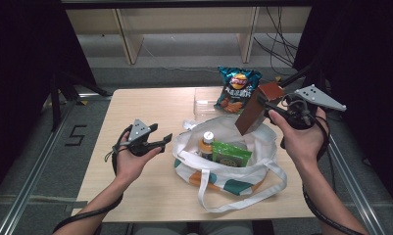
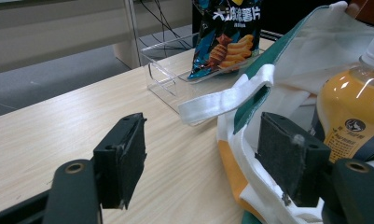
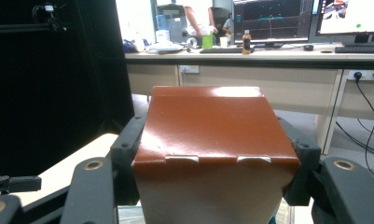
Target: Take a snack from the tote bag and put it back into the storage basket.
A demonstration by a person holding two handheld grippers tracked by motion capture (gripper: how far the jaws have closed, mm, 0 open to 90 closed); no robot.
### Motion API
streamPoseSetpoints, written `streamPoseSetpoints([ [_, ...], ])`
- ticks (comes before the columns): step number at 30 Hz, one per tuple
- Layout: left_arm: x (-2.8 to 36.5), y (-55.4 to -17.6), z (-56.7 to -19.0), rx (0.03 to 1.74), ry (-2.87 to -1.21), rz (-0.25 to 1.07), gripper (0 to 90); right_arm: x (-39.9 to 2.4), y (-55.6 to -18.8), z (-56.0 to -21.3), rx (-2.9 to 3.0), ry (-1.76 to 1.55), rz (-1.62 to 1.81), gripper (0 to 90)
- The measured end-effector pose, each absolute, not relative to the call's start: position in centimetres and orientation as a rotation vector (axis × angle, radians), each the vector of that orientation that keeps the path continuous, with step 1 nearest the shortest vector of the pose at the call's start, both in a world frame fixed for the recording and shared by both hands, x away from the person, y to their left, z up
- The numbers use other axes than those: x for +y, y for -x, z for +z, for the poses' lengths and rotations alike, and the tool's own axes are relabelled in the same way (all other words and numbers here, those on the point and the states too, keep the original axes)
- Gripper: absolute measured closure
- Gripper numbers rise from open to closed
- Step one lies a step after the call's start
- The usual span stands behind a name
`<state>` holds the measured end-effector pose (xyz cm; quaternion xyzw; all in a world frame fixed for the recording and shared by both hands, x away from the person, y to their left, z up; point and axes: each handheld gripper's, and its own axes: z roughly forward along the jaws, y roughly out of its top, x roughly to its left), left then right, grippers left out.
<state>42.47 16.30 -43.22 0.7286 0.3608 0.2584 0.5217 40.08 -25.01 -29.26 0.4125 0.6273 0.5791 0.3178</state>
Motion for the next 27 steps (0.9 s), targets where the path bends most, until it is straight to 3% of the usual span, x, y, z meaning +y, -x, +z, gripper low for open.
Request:
streamPoseSetpoints([
  [27, 16.2, -42.4, -43.2, 0.864, -1.743, 0.619, 31.5, -25.7, -40.8, -28.0, 1.611, -1.099, 1.523, 39.7],
])
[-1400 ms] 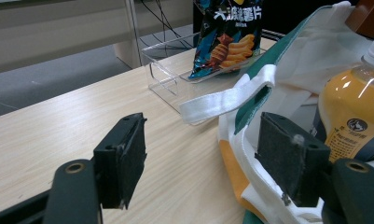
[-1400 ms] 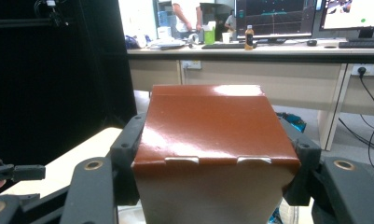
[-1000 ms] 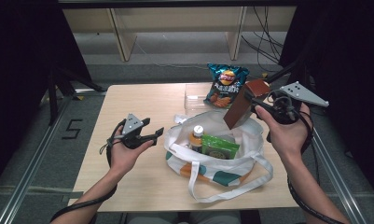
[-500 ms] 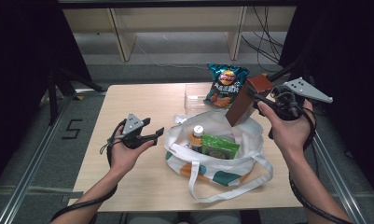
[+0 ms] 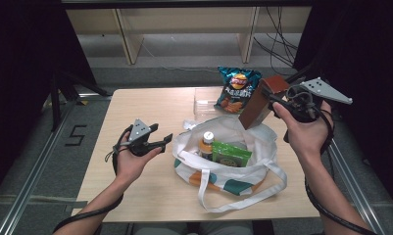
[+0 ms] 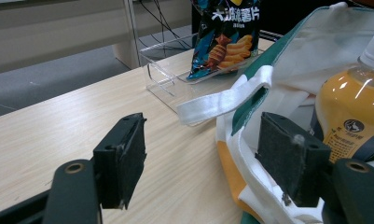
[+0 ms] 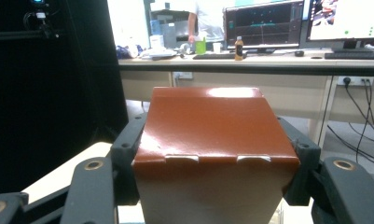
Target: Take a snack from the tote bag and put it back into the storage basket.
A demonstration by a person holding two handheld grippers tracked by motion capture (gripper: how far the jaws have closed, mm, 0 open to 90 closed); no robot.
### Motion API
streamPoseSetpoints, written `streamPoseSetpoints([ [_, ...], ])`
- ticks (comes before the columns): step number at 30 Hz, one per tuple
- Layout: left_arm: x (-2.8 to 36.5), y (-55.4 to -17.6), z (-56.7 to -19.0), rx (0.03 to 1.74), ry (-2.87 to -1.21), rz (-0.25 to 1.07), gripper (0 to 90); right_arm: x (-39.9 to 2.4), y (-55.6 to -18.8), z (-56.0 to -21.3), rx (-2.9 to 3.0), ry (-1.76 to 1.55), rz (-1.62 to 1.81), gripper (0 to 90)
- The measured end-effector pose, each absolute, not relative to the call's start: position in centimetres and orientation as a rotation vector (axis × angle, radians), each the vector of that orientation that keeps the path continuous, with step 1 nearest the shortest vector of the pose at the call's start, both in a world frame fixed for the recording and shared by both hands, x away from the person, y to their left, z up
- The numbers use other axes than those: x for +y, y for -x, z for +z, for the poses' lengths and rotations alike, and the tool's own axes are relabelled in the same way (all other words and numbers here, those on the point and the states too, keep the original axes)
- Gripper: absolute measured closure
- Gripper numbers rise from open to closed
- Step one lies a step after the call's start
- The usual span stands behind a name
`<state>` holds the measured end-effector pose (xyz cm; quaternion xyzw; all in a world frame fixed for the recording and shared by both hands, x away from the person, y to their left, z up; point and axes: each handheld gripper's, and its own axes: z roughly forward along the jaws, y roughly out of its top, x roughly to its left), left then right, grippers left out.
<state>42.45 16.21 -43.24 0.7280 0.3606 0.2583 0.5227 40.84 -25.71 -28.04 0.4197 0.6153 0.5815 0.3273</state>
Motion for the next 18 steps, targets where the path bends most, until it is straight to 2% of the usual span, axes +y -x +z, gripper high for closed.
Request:
streamPoseSetpoints([
  [18, 16.2, -42.4, -43.2, 0.867, -1.740, 0.618, 31.5, -26.4, -41.9, -27.7, 1.568, -1.120, 1.500, 39.7],
])
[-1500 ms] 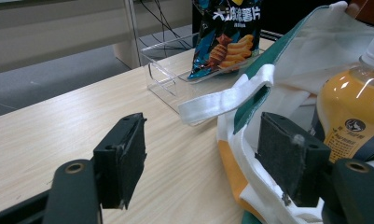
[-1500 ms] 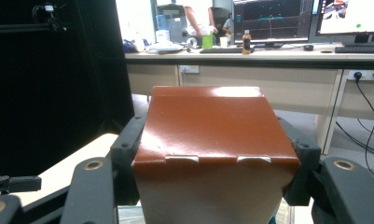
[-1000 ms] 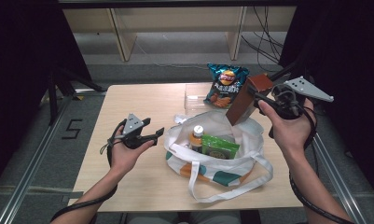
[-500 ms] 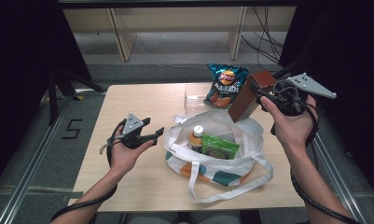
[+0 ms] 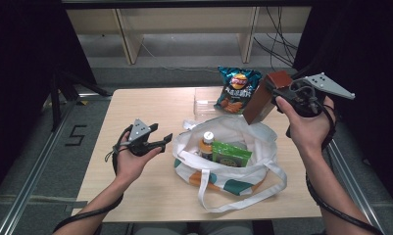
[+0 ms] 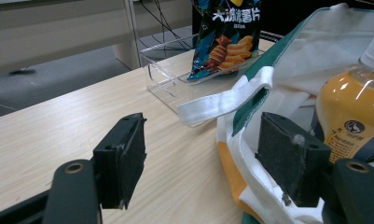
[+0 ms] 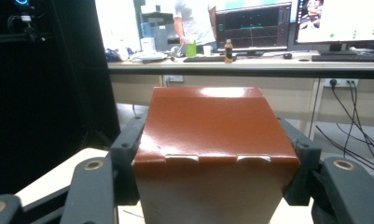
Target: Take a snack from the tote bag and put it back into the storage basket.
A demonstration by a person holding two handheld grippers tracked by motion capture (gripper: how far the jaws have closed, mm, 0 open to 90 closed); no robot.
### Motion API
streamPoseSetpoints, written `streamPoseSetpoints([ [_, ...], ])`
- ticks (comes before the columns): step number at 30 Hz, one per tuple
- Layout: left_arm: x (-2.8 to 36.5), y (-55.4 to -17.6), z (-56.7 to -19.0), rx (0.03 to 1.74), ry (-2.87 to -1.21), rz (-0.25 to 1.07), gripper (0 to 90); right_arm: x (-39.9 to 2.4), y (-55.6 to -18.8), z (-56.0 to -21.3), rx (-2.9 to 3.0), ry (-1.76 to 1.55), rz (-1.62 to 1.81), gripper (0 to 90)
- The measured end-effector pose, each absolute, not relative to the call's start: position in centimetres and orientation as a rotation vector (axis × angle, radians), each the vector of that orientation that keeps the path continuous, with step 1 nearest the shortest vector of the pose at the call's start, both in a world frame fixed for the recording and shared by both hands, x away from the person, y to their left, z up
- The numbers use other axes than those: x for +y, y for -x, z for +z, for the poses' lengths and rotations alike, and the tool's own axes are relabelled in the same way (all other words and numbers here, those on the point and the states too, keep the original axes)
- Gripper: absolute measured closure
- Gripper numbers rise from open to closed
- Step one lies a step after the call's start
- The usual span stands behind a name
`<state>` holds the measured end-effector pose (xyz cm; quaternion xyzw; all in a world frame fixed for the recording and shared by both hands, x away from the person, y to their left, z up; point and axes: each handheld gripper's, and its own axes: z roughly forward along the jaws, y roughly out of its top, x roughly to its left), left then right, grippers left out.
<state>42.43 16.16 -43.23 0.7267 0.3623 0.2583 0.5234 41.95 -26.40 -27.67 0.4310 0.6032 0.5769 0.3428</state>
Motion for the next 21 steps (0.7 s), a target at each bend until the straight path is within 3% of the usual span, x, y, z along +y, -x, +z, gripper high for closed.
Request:
streamPoseSetpoints([
  [21, 16.1, -42.4, -43.2, 0.864, -1.740, 0.618, 31.4, -26.7, -43.4, -27.2, 1.530, -1.156, 1.471, 39.7],
])
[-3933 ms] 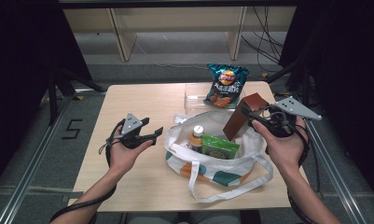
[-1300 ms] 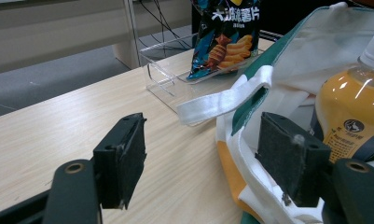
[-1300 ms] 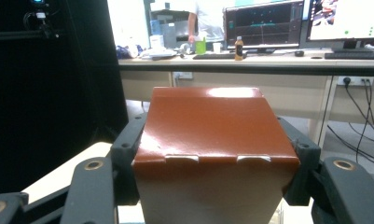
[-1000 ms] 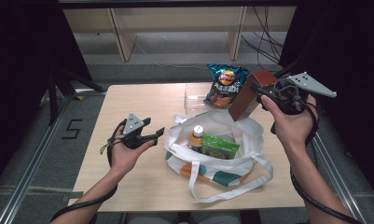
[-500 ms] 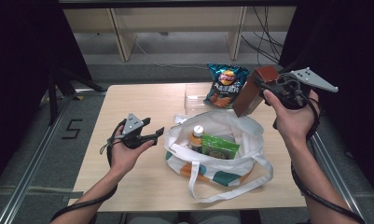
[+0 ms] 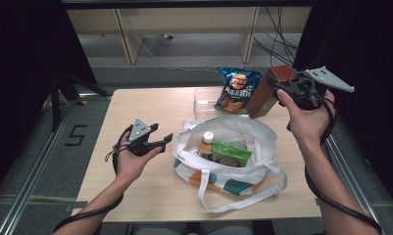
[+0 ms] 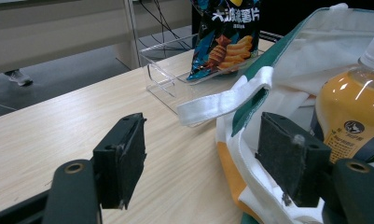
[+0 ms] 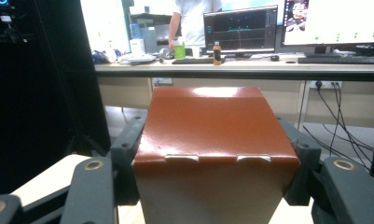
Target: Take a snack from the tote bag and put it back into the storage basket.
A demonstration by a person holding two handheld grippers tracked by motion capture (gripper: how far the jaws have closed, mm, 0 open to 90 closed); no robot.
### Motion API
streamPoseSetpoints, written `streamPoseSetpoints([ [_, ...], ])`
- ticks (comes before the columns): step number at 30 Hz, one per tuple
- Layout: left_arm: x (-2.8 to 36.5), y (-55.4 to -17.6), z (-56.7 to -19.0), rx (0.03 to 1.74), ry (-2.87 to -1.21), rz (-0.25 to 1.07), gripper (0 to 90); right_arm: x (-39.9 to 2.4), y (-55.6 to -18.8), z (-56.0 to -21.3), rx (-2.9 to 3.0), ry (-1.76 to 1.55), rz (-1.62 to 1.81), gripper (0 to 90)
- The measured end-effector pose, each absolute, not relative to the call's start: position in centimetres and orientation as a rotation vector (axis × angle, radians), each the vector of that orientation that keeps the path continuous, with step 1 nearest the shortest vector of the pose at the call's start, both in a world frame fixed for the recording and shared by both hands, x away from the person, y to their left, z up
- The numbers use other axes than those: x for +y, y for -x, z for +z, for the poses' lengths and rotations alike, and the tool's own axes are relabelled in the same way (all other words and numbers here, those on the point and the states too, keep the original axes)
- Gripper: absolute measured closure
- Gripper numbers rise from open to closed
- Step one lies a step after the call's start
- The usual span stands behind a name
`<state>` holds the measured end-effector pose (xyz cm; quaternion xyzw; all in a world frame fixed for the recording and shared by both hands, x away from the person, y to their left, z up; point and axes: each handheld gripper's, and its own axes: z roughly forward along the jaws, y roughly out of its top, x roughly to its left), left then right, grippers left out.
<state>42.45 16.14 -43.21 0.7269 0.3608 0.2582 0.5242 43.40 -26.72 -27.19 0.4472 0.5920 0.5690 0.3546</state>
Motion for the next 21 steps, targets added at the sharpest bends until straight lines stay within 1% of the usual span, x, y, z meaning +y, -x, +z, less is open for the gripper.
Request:
streamPoseSetpoints([
  [21, 16.2, -42.5, -43.1, 0.865, -1.745, 0.623, 31.4, -27.0, -45.3, -27.9, 1.524, -1.167, 1.431, 39.6],
])
